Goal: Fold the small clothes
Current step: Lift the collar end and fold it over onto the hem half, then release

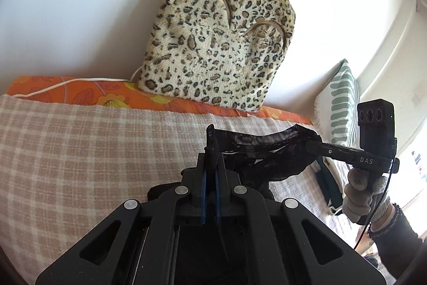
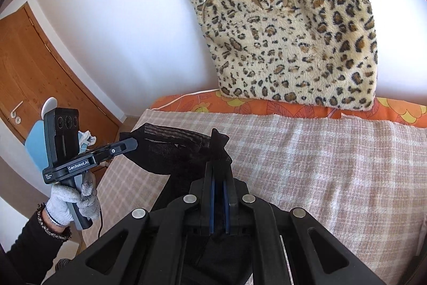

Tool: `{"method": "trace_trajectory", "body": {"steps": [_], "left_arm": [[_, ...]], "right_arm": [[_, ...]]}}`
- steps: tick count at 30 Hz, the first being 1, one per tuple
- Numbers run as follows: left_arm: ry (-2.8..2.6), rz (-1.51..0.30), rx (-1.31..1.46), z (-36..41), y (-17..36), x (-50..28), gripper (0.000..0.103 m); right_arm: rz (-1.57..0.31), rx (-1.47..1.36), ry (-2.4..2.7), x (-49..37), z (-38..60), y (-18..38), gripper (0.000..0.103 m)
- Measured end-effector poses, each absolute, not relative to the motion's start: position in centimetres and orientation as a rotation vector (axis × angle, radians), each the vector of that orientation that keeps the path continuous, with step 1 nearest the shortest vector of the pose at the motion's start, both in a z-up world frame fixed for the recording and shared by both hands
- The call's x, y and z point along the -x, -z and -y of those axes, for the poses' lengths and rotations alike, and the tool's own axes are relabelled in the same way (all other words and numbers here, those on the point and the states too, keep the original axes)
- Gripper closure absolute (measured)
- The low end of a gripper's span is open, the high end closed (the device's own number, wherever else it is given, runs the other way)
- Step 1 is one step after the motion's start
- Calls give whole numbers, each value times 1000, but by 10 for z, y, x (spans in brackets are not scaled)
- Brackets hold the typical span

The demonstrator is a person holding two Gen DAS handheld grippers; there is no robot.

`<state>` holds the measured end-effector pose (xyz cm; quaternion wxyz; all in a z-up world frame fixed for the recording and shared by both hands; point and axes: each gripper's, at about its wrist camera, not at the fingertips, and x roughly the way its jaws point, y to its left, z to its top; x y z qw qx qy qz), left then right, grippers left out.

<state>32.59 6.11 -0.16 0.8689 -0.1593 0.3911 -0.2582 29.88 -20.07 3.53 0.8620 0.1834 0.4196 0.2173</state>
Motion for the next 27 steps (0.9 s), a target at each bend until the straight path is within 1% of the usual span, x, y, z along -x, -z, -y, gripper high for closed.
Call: {"method": "trace_trajectory", "body": {"steps": [6, 17, 27], "left_arm": [[558, -825, 320, -63, 5, -279, 99], [583, -842, 320, -69, 23, -208, 99], [610, -917, 246, -66, 56, -175, 99]], "right_arm": [[-873, -366, -481, -256, 183, -42, 100], [-864, -326, -492, -188, 176, -34, 100], [-864, -256, -509, -132, 158, -4, 100]]}}
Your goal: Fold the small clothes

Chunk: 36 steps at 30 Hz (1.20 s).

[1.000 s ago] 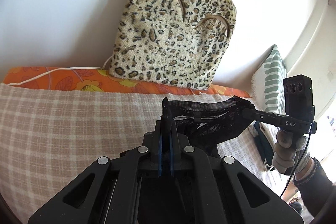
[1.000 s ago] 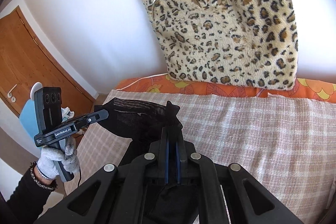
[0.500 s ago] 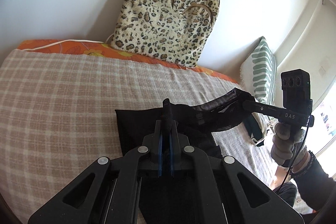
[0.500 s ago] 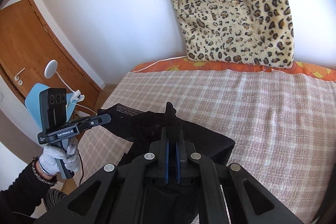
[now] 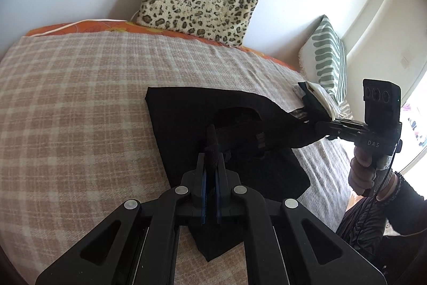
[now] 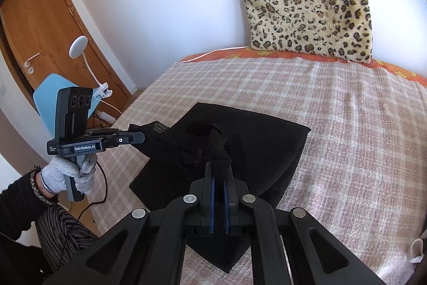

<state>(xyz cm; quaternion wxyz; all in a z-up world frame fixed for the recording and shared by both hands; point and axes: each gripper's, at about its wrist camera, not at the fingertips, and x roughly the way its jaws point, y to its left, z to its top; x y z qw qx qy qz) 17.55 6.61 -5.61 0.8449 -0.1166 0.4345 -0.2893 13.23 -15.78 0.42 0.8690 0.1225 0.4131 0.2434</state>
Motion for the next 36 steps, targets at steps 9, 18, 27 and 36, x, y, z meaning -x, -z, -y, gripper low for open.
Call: {"method": "trace_trajectory", "body": {"steps": [9, 18, 27, 36], "left_arm": [[630, -957, 113, -63, 64, -151, 98], [671, -938, 40, -57, 48, -112, 92], [646, -876, -86, -18, 50, -99, 53], [666, -892, -242, 29, 74, -105, 53]], "right_arm": [[-882, -39, -462, -107, 155, 14, 92], [-867, 167, -490, -54, 143, 4, 80], [-831, 188, -548, -49, 119, 3, 66], [-830, 345, -530, -59, 88, 24, 69]]}}
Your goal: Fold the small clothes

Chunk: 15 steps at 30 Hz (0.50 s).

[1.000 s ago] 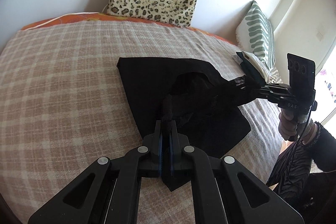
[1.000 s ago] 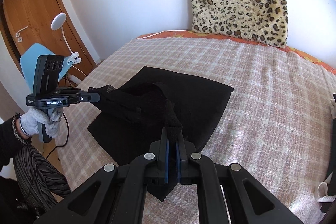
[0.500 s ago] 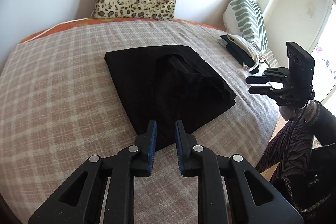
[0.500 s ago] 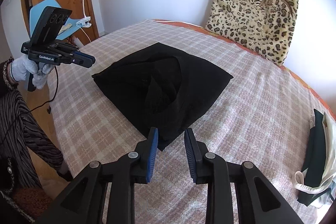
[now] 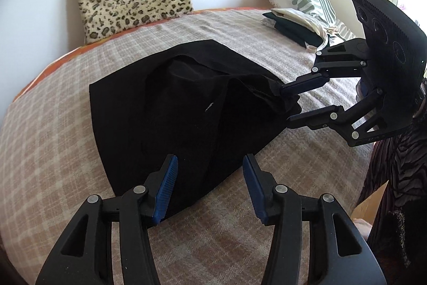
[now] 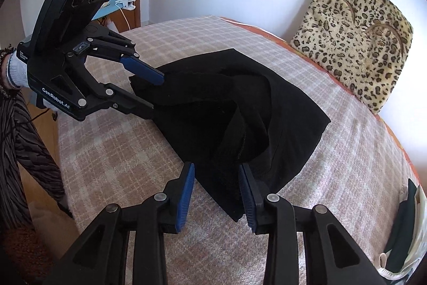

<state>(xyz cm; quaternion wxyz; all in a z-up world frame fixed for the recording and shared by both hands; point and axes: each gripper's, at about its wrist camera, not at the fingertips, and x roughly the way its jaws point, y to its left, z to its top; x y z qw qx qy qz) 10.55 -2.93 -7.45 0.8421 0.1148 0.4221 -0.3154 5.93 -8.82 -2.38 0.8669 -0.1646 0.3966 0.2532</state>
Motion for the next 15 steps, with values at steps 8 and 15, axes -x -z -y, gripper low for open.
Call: {"method": "trace_trajectory", "body": {"steps": [8, 15], "left_arm": [[640, -917, -205, 29, 77, -119, 65], [618, -944, -192, 22, 82, -124, 100]], "right_arm": [[-838, 306, -521, -68, 97, 26, 79], [-840, 300, -528, -71, 101, 26, 103]]}}
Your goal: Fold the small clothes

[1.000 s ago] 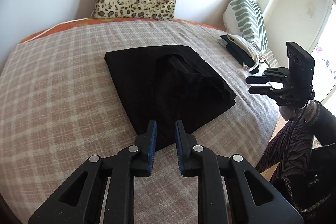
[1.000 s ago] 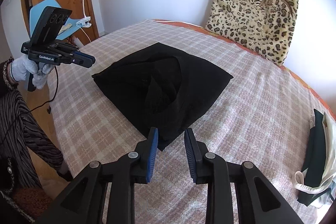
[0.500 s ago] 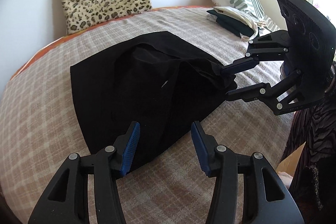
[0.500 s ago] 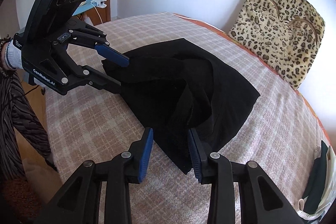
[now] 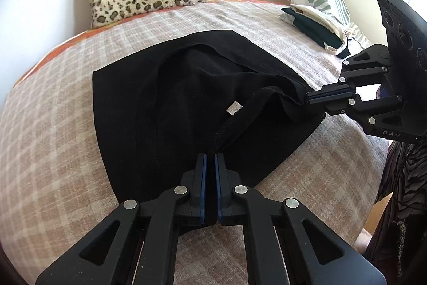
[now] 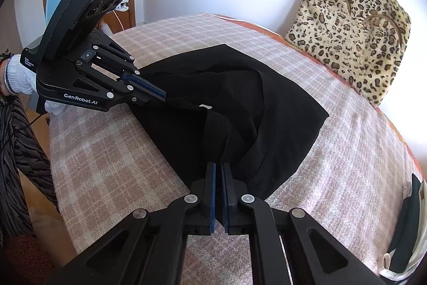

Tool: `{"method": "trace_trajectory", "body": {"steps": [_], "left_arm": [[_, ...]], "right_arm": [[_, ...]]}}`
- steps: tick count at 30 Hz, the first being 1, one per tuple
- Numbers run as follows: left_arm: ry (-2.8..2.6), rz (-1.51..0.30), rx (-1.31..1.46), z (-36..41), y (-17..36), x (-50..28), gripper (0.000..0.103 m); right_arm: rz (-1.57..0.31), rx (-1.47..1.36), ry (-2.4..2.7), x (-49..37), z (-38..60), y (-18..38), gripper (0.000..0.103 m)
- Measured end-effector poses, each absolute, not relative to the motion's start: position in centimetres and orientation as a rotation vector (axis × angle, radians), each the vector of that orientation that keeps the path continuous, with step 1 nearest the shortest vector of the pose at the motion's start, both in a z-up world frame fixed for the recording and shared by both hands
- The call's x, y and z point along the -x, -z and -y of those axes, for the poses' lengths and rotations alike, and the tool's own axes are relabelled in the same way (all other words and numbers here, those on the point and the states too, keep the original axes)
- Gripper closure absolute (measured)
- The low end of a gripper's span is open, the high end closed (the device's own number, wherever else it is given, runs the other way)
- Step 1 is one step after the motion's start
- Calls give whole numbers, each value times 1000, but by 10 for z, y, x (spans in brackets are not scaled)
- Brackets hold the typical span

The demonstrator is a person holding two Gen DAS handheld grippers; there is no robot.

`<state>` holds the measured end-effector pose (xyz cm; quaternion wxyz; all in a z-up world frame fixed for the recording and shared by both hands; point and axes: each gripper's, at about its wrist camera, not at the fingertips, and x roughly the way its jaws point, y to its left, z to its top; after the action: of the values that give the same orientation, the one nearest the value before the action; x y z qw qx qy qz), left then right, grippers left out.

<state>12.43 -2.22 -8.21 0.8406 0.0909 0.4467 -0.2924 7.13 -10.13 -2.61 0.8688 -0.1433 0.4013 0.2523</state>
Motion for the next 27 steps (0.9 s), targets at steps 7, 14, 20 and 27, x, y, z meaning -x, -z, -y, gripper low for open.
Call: {"method": "trace_trajectory", "body": {"steps": [7, 14, 20, 27], "left_arm": [[681, -927, -175, 7, 71, -109, 100], [708, -969, -55, -5, 65, -112, 91], [547, -979, 285, -73, 56, -132, 77], [545, -1093, 416, -84, 86, -131, 77]], "right_arm": [[-804, 181, -626, -55, 116, 3, 103], [-864, 212, -594, -59, 121, 14, 84], [-901, -51, -574, -84, 154, 15, 64], [-1052, -296, -567, -101, 171, 50, 63]]}}
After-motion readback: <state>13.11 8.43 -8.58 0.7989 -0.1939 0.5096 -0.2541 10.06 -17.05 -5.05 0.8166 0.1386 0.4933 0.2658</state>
